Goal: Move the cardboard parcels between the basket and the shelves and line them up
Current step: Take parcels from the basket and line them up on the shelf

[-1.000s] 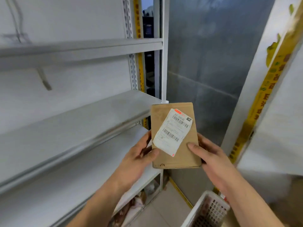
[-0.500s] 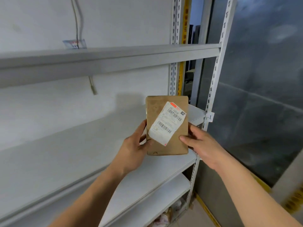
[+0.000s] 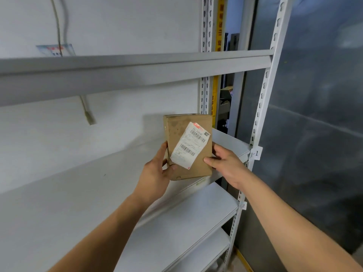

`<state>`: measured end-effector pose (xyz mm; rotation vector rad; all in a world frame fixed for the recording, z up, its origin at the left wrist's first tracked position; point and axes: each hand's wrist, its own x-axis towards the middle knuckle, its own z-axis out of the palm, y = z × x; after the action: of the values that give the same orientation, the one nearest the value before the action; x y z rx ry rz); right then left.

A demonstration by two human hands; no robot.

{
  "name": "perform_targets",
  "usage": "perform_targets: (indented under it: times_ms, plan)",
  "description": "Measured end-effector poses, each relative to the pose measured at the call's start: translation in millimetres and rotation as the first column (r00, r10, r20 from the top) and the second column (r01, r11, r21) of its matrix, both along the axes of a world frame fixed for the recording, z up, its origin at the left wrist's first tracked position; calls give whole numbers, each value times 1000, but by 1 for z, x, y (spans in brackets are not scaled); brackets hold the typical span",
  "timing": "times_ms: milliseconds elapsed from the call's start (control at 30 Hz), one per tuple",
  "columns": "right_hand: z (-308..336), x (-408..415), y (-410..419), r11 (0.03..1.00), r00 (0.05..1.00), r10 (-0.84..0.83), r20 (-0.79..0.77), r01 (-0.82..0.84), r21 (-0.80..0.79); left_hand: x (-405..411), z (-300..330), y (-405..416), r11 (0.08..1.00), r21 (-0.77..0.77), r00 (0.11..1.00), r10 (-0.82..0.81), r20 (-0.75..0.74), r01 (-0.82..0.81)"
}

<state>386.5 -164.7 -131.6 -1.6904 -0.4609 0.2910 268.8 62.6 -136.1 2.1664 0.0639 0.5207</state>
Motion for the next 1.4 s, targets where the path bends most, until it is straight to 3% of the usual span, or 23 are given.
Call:
perform_targets:
  times_ms: [400, 533, 867, 1233, 1400]
  plan:
    - [-11, 181, 17, 995, 995, 98, -8, -97, 37, 155, -18, -14, 985, -17, 984, 173, 45, -172]
    - [-10, 217, 33, 998, 998, 58, -11, -58, 11, 193, -18, -9, 981, -46, 980, 192, 46, -190]
    - [0, 261, 56, 996, 997, -63, -53, 66, 58, 260, -11, -3, 968, -80, 970, 239, 32, -236]
    - [-4, 298, 59, 996, 996, -91, -16, 91, 18, 304, -19, -4, 955, -39, 953, 295, 69, -293]
    - [2, 302, 62, 997, 996, -83, -15, 83, 7, 316, -18, -2, 955, -93, 955, 288, 67, -281]
